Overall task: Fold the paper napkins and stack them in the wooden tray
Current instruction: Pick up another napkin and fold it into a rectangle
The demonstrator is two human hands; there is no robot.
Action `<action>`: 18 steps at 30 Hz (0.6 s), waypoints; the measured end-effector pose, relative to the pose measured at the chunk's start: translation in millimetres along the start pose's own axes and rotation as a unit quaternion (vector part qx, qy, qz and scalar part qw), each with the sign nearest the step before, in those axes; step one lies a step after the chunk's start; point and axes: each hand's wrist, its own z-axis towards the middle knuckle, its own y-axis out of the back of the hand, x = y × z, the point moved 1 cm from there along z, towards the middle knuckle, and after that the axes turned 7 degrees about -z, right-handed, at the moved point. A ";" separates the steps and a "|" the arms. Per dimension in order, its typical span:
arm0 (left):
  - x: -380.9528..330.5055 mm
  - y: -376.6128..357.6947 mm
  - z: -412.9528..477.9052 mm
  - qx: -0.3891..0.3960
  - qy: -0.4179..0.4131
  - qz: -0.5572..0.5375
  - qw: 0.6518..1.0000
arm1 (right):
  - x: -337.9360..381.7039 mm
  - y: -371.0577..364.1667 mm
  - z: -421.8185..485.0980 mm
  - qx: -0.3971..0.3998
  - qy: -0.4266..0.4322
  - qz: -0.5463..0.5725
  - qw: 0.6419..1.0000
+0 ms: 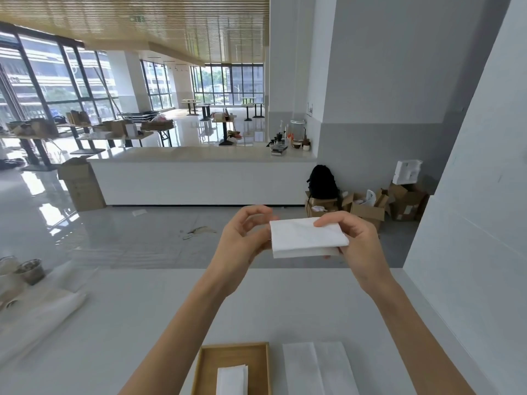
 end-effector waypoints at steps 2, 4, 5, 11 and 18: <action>3.4 -3.2 3.4 0.004 0.060 -0.052 0.997 | -4.7 0.9 4.7 -0.015 0.015 0.001 1.000; 4.9 -6.5 6.5 0.018 0.118 -0.090 0.989 | -10.4 2.8 9.3 -0.025 0.029 -0.005 0.999; 4.9 -7.7 7.2 0.027 0.139 -0.096 0.985 | -13.0 3.9 10.8 -0.026 0.034 -0.010 0.999; 10.0 -11.8 9.1 0.036 0.123 -0.026 0.991 | -15.7 10.0 9.6 -0.012 0.038 -0.044 0.998; 10.7 -10.9 5.0 -0.023 0.081 0.040 0.996 | -18.7 9.9 6.0 0.037 -0.168 0.095 0.981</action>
